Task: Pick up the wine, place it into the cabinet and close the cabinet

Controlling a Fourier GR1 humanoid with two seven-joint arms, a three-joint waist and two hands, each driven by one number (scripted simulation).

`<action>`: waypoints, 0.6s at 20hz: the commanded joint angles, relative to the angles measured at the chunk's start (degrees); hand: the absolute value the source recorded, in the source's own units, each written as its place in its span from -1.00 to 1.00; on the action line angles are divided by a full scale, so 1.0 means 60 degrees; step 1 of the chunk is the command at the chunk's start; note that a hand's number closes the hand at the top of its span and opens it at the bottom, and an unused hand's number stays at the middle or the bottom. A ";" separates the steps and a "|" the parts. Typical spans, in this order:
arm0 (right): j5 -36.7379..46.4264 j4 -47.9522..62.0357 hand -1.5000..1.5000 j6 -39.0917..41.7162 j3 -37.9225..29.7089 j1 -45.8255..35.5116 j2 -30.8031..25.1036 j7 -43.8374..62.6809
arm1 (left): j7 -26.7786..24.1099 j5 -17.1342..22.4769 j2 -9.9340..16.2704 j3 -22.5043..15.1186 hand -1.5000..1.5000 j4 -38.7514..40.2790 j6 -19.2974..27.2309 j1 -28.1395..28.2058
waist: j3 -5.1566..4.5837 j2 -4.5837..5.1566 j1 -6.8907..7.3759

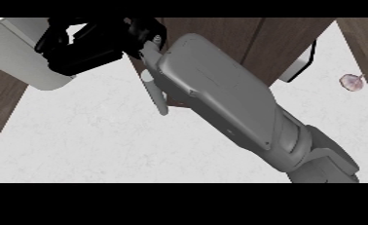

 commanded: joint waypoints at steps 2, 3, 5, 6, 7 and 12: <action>0.0473 0.1796 1.00 0.0346 -0.0798 -0.0205 -0.0692 -0.1209 | 0.0284 -0.0040 0.0012 0.0122 -1.00 -0.0234 0.0172 0.0109 | 0.0046 0.0077 -0.0063; 0.0708 0.1899 1.00 0.0220 -0.0702 0.0013 -0.0733 -0.1621 | 0.0319 0.0167 0.0132 0.0377 -1.00 -0.0486 0.0143 0.0039 | 0.0052 0.0074 -0.0025; 0.0704 0.2020 1.00 0.0272 -0.0641 0.0255 -0.0754 -0.1704 | 0.0335 0.0026 0.0090 0.0128 -1.00 -0.0188 -0.0002 -0.0128 | 0.0042 0.0110 -0.0191; 0.0674 0.2027 1.00 0.0245 -0.0745 0.0198 -0.0926 -0.1757 | 0.0321 0.0076 0.0200 0.0325 -1.00 -0.0104 -0.0011 -0.0279 | 0.0041 0.0117 -0.0224; 0.0637 0.2105 1.00 0.0385 -0.0703 0.0292 -0.0969 -0.1779 | 0.0509 0.0130 0.0132 0.0058 -1.00 -0.0410 0.0116 -0.0251 | 0.0049 0.0128 -0.0228; 0.0588 0.2239 1.00 0.0588 -0.0849 0.0681 -0.1241 -0.2249 | 0.0609 0.0392 -0.0035 -0.0165 -1.00 -0.0717 0.0016 -0.0325 | 0.0050 0.0156 -0.0321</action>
